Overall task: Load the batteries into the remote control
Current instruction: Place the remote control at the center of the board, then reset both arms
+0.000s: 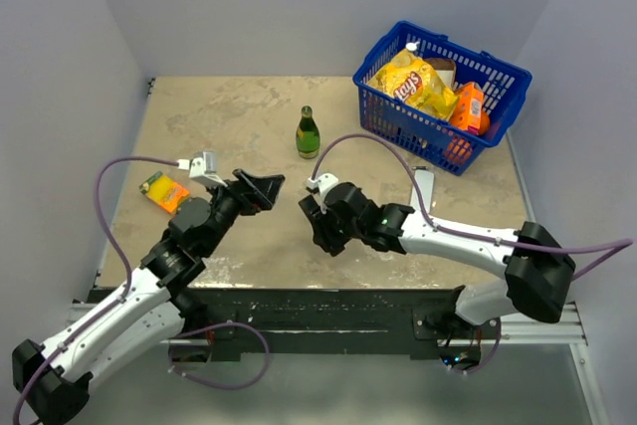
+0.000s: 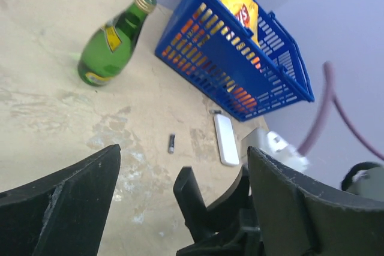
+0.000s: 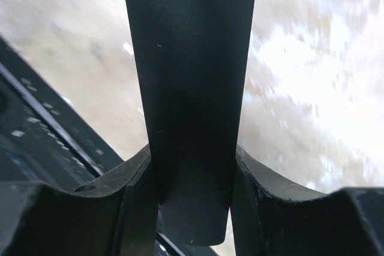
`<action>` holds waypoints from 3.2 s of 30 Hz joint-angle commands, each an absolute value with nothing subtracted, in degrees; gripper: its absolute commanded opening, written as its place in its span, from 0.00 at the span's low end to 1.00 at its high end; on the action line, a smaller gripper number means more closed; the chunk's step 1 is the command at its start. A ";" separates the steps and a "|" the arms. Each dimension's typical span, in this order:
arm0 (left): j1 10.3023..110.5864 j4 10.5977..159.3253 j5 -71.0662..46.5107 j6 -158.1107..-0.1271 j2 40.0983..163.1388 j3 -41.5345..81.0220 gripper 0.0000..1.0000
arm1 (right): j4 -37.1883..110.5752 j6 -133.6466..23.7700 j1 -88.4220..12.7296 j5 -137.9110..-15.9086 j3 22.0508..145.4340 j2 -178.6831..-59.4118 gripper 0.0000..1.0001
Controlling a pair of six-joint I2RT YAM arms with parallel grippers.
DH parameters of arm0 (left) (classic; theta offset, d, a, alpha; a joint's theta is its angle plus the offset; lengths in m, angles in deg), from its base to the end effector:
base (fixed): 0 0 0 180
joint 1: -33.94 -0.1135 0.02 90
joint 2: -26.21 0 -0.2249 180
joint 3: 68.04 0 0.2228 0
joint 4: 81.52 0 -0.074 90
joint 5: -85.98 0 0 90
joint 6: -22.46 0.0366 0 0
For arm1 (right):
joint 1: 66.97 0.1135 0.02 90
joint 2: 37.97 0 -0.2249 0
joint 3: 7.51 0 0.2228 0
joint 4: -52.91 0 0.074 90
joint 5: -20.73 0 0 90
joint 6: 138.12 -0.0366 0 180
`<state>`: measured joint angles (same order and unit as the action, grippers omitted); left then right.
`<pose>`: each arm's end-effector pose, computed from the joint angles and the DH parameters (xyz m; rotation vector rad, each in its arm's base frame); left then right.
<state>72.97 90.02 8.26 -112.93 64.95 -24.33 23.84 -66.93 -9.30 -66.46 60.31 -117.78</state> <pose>0.1417 -0.1048 0.2669 -0.2675 1.6968 -0.9441 0.1521 0.2369 0.2159 -0.7633 2.2433 0.6218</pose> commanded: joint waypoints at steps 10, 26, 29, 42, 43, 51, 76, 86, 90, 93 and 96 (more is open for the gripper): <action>72.97 72.93 23.22 -102.26 53.46 -13.32 0.96 | 17.07 -74.14 -10.11 -62.85 60.58 -130.06 0.10; 72.88 66.51 35.09 -90.04 46.25 -9.45 0.96 | 16.72 -73.96 -10.20 -62.85 70.85 -142.90 0.37; 72.88 65.99 35.01 -89.69 46.78 -9.36 0.96 | 16.81 -74.05 -10.20 -62.68 73.32 -145.45 0.41; 71.74 65.54 35.27 -89.16 46.95 -9.97 0.96 | 16.02 -74.40 -10.19 -60.57 78.86 -149.94 0.62; 71.04 65.63 34.75 -89.16 47.13 -10.06 0.96 | 16.02 -74.49 -10.20 -60.57 79.03 -149.77 0.66; 63.40 66.60 27.99 -89.16 48.27 -11.20 0.98 | 21.99 -75.37 -11.33 -56.10 75.44 -139.06 0.92; 60.66 66.60 32.10 -86.61 42.92 -11.47 1.00 | 17.70 -69.05 -26.37 -10.21 58.56 -65.58 0.98; 60.31 67.83 32.37 -86.26 38.78 -12.96 1.00 | 22.16 -61.76 -26.46 -7.39 51.62 -49.66 0.98; 60.22 68.09 32.46 -86.35 37.90 -13.23 1.00 | 22.00 -61.22 -26.37 -8.18 51.79 -50.36 0.98; 60.22 68.27 32.46 -86.26 37.81 -13.31 1.00 | 21.12 -61.48 -26.37 -8.71 52.23 -52.29 0.98; 60.14 68.35 32.28 -86.26 37.81 -13.40 1.00 | 21.12 -61.40 -26.46 -9.15 52.49 -53.52 0.98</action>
<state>60.58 66.04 31.73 -87.81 38.29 -13.03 19.77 -62.52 -26.53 -9.04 51.48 -51.66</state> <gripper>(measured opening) 0.997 0.982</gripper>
